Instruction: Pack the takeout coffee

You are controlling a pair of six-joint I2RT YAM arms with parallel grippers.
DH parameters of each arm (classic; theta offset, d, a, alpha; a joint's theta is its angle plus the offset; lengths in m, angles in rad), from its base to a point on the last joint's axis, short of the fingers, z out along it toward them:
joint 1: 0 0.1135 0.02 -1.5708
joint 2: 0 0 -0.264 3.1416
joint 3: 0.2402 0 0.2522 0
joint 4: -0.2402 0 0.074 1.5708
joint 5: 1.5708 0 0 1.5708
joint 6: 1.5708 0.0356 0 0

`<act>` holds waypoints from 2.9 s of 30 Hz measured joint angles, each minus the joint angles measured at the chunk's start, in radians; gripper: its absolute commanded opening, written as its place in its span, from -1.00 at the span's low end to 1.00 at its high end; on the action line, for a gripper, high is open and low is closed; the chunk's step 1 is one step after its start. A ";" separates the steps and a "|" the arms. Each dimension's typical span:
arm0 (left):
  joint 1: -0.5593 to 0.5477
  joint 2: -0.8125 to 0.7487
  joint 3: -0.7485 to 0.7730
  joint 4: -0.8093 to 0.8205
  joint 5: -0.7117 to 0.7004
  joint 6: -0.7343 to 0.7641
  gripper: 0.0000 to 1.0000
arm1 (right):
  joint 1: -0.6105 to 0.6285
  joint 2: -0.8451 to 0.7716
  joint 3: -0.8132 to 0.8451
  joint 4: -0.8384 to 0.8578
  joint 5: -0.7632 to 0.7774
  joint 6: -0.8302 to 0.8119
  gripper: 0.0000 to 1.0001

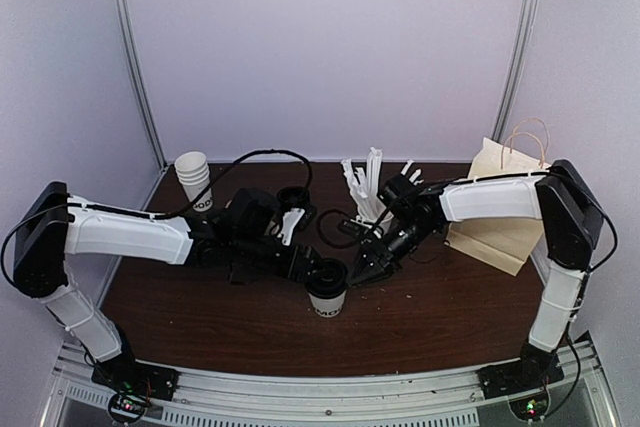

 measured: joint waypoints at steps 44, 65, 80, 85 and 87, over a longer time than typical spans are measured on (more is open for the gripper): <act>-0.003 -0.167 -0.085 -0.127 -0.051 -0.270 -0.10 | -0.048 -0.015 0.094 -0.120 0.150 -0.148 -0.33; 0.018 -0.105 -0.076 -0.111 -0.011 -0.254 -0.13 | -0.069 0.035 0.090 -0.023 0.033 -0.044 -0.26; 0.023 -0.035 0.003 -0.120 0.008 -0.190 0.08 | -0.124 -0.088 -0.050 0.015 -0.003 -0.023 -0.07; 0.023 -0.039 0.018 -0.132 0.010 -0.172 0.09 | -0.107 -0.111 -0.097 0.050 -0.015 -0.013 -0.06; 0.023 -0.052 0.021 -0.139 0.008 -0.167 0.06 | -0.099 -0.111 -0.105 0.056 -0.017 -0.007 -0.08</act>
